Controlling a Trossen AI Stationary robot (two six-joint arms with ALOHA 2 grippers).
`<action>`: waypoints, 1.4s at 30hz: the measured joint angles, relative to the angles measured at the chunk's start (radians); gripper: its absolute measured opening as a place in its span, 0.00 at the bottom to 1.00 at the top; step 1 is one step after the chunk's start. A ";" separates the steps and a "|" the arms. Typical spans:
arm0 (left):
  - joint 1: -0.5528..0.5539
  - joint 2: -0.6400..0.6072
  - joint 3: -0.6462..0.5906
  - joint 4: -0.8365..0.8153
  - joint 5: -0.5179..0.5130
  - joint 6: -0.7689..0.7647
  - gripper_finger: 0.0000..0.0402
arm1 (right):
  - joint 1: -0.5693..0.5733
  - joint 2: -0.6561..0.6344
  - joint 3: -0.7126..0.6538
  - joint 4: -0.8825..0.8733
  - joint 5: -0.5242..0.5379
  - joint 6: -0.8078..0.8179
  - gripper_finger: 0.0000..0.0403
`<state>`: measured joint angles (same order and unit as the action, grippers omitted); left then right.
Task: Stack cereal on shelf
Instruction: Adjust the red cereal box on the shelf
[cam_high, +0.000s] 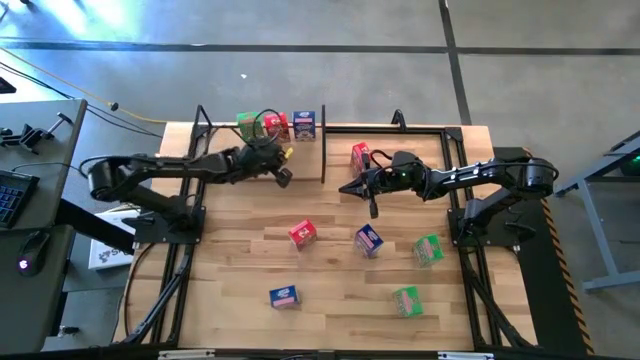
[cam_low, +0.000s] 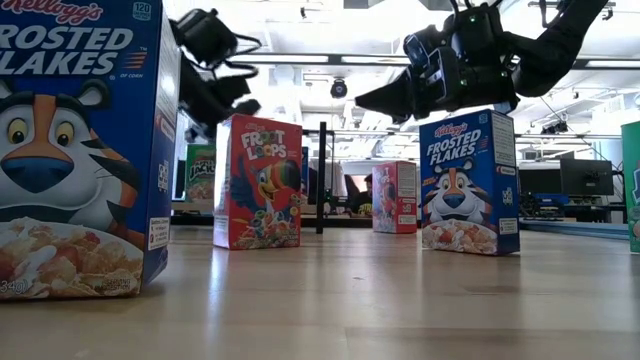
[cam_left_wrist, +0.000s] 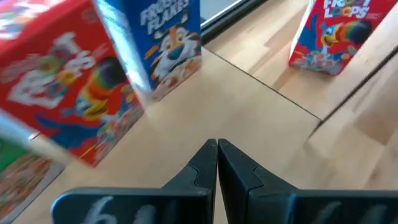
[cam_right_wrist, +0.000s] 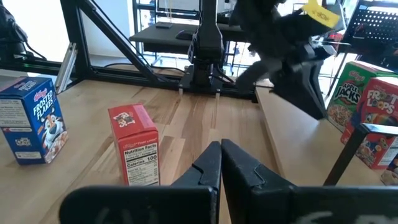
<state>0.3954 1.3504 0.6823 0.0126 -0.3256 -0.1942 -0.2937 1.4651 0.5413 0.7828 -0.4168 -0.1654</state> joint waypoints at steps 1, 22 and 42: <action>0.000 0.022 0.000 0.019 -0.010 0.014 0.01 | 0.000 0.000 0.000 -0.001 0.000 0.000 0.00; 0.128 0.175 0.000 0.113 -0.235 0.024 0.01 | 0.000 0.000 0.000 -0.004 0.000 0.000 0.00; 0.180 0.175 0.000 0.114 -0.213 0.041 0.01 | 0.000 0.000 0.000 -0.003 0.000 0.000 0.00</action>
<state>0.5758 1.5249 0.6823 0.1266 -0.5384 -0.1530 -0.2937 1.4649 0.5415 0.7795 -0.4168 -0.1658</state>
